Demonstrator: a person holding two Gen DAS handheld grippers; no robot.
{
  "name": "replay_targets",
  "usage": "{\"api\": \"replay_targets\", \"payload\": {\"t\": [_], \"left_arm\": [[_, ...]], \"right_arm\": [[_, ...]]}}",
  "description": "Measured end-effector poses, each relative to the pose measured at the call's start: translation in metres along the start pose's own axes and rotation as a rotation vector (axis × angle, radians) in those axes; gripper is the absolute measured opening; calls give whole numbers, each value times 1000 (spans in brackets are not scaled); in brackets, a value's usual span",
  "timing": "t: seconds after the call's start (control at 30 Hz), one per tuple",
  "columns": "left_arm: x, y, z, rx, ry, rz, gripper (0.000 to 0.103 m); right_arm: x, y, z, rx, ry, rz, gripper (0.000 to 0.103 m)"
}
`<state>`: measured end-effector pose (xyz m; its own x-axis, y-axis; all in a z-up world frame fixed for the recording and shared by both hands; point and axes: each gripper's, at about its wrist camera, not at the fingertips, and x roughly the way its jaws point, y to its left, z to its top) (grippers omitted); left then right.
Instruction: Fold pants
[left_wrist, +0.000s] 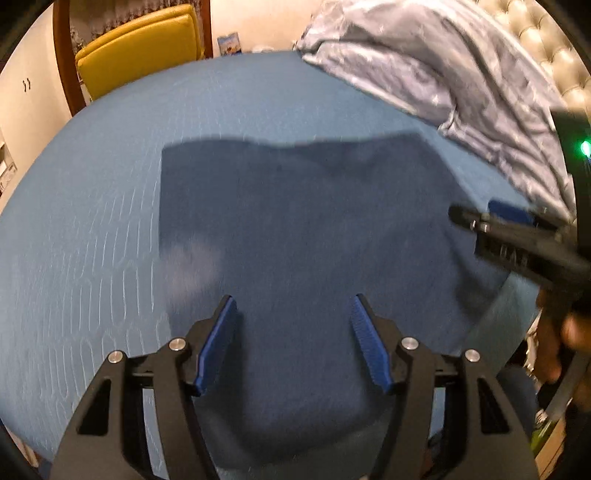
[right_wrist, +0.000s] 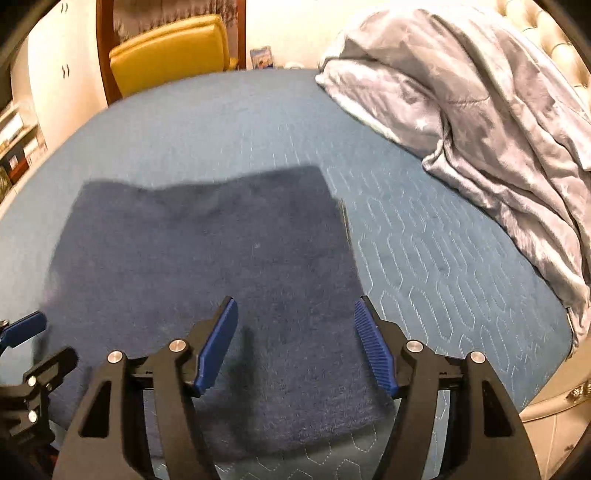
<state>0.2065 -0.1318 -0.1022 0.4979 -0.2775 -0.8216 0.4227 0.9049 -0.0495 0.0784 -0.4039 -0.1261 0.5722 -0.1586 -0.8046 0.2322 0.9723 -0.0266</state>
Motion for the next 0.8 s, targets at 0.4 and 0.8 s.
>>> {"api": "replay_targets", "payload": {"t": [0.4,0.8], "left_arm": [[-16,15,-32,-3,29,-5,64],[-97,14,-16,-46,-25,20,101]], "right_arm": [[8,-1,-19,-25,62,-85,70],[-98,11,-24,39,-7,-92,78]]}}
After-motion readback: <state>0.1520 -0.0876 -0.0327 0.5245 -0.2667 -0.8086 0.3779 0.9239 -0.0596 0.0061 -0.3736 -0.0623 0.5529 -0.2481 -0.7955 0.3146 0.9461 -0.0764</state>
